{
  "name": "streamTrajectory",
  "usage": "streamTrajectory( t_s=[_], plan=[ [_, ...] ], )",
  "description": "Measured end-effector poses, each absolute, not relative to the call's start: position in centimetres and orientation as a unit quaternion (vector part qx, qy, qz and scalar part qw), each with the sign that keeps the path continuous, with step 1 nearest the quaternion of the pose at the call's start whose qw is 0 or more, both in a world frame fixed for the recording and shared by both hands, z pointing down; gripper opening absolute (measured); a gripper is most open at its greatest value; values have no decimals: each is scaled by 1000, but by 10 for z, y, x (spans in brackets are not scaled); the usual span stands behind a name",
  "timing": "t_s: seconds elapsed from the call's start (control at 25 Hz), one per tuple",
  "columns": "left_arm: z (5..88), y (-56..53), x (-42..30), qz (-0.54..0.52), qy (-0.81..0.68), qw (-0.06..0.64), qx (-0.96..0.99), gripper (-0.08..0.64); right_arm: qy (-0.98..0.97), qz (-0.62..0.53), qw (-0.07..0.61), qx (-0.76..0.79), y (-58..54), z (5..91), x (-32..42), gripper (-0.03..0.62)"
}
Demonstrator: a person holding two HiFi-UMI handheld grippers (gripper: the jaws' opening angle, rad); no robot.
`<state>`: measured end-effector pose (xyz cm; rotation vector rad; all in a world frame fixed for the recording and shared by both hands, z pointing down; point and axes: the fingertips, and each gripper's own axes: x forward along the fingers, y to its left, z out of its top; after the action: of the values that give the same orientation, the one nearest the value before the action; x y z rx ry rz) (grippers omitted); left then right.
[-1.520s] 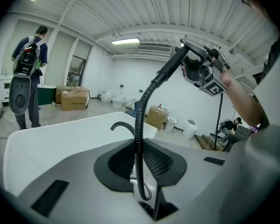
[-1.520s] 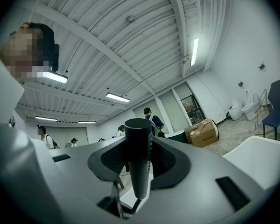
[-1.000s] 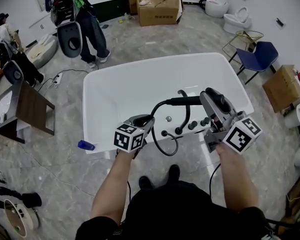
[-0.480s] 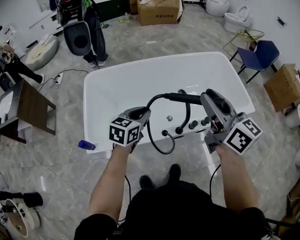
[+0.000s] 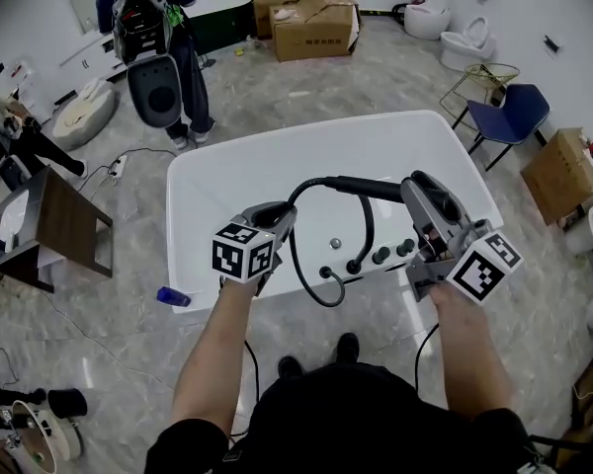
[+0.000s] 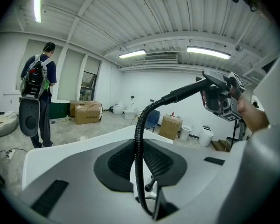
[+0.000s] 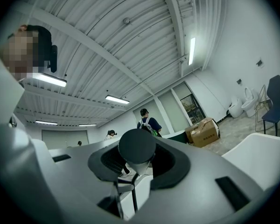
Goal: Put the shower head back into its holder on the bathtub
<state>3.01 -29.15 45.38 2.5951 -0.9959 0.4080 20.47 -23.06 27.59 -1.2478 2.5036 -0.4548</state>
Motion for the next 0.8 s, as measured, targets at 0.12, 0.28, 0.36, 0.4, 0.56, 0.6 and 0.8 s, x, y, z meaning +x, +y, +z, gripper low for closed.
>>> streamTrajectory(
  t_s=[0.12, 0.28, 0.36, 0.4, 0.56, 0.6, 0.8],
  plan=[
    [447, -296, 35, 142, -346, 159, 914, 67, 873, -151, 160, -436, -233, 268, 208, 140],
    [437, -306, 45, 138, -343, 149, 917, 67, 870, -144, 168, -440, -238, 258, 219, 140],
    [434, -310, 46, 135, -343, 144, 918, 67, 870, -138, 167, -443, -239, 255, 220, 140],
    [433, -311, 45, 134, -343, 142, 919, 67, 870, -135, 167, -445, -239, 255, 220, 140],
    [436, -313, 47, 132, -342, 140, 920, 67, 868, -137, 174, -445, -240, 258, 221, 140],
    [437, -314, 47, 132, -342, 141, 920, 67, 868, -136, 174, -444, -241, 258, 221, 139],
    [436, -325, 48, 131, -346, 143, 918, 67, 869, -140, 172, -442, -252, 257, 223, 139]
  ],
)
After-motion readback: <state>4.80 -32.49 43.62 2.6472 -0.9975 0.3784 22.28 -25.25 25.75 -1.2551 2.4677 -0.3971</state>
